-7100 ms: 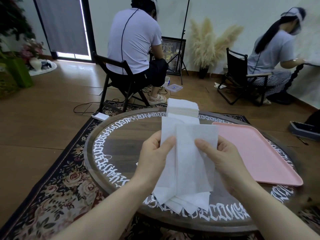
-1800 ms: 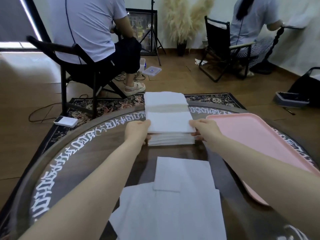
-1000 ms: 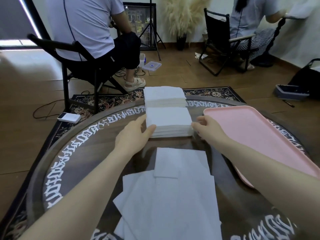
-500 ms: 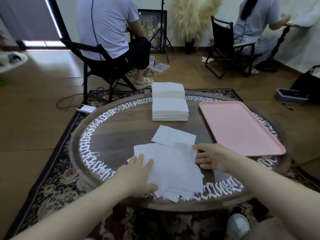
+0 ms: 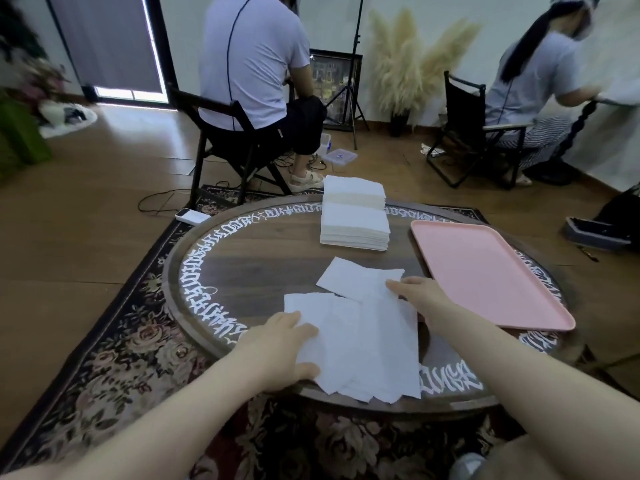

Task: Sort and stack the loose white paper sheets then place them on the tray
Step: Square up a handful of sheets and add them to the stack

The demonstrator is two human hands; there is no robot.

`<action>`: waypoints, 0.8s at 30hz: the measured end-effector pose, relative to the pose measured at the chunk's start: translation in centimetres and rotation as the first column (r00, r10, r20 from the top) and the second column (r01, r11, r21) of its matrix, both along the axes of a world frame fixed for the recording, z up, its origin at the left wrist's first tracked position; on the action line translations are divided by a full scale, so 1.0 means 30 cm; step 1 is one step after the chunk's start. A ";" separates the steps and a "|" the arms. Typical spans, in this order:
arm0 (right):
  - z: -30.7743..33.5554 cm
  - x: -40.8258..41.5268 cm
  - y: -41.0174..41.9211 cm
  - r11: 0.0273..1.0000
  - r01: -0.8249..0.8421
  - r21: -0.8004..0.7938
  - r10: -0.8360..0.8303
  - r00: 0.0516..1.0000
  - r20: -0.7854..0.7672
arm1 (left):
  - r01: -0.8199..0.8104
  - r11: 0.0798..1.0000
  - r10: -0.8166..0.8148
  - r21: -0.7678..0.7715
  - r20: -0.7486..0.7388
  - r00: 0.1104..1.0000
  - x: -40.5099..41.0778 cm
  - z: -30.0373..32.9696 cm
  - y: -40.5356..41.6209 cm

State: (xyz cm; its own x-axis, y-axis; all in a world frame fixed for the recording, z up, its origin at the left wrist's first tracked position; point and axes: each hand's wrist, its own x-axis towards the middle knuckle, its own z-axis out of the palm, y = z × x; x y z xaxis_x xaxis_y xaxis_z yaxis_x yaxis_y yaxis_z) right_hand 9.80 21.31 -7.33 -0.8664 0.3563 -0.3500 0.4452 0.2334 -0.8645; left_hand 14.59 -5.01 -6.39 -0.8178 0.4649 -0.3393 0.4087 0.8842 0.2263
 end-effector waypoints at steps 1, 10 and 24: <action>0.000 -0.007 -0.003 0.999 0.012 0.040 -0.010 0.997 -0.072 | 0.006 1.000 -0.006 -0.003 -0.010 1.000 0.000 -0.003 0.002; 0.189 0.007 -0.064 0.931 -0.029 -0.364 -0.105 0.934 -0.341 | 0.056 0.998 -0.056 -0.010 -0.011 0.998 -0.022 -0.017 -0.024; 0.059 0.187 0.018 0.955 0.080 -0.287 -0.033 0.986 0.164 | 0.043 0.998 -0.046 -0.049 -0.075 0.996 -0.029 -0.021 -0.006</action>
